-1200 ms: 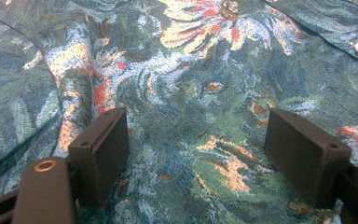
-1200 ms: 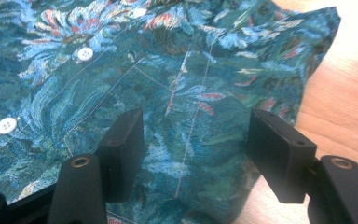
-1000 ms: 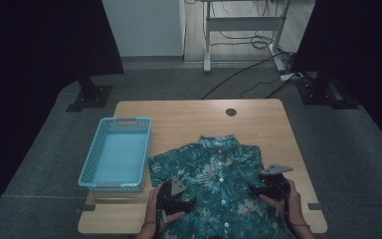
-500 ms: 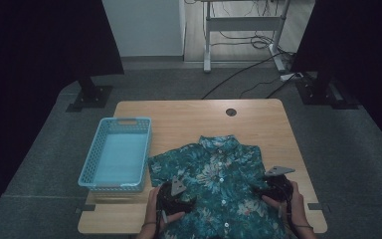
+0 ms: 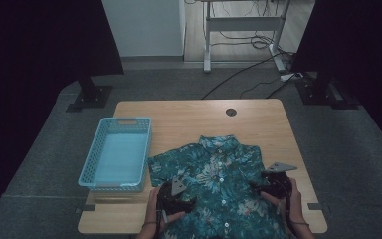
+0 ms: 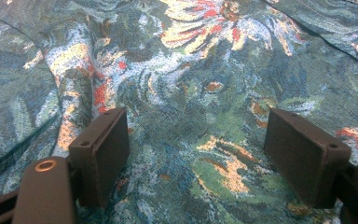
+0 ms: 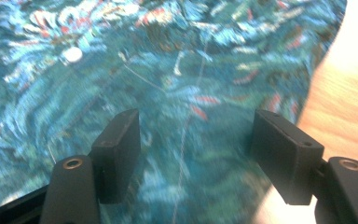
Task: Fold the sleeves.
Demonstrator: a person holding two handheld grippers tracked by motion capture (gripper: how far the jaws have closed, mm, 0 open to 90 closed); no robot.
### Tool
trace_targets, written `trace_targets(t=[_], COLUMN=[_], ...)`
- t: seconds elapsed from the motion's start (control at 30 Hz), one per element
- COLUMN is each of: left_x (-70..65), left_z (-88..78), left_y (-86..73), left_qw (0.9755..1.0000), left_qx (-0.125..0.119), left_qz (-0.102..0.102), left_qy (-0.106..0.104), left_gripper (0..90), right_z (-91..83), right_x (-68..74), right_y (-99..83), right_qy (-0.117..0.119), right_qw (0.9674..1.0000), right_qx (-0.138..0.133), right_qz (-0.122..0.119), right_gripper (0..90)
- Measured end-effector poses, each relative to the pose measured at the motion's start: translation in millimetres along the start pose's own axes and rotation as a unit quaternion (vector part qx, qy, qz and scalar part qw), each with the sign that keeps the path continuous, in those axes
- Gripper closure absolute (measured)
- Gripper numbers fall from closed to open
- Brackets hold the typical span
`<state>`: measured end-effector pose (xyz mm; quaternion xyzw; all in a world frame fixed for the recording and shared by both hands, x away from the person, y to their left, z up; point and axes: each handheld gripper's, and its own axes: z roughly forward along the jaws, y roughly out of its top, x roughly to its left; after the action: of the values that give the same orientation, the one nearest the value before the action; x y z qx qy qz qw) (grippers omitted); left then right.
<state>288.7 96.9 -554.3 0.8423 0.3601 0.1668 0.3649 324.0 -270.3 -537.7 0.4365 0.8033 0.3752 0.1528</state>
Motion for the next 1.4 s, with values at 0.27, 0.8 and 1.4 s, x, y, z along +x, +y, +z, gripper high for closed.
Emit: trace_targets(t=[0.27, 0.8, 1.4], left_x=[0.0, 2.2, 17.9], left_z=[0.0, -1.5, -15.6], left_y=[0.0, -0.4, 1.2], left_qw=[1.0, 0.9999, 0.9973], left_qx=[0.0, -0.002, -0.023], left_qz=[0.0, -0.013, -0.07], left_qy=[0.0, -0.004, -0.008], left_gripper=[21.5, 21.4, 22.4], right_z=[19.4, 13.8, -2.7], right_x=[9.1, 10.2, -16.7], right_y=[4.7, -6.8, -19.8], right_qy=[0.008, -0.013, -0.029], right_qw=[0.9993, 0.9988, 0.9992], right_qx=[0.031, 0.027, 0.022], right_qz=[-0.017, -0.038, -0.018], right_gripper=[30.3, 30.8, 31.0])
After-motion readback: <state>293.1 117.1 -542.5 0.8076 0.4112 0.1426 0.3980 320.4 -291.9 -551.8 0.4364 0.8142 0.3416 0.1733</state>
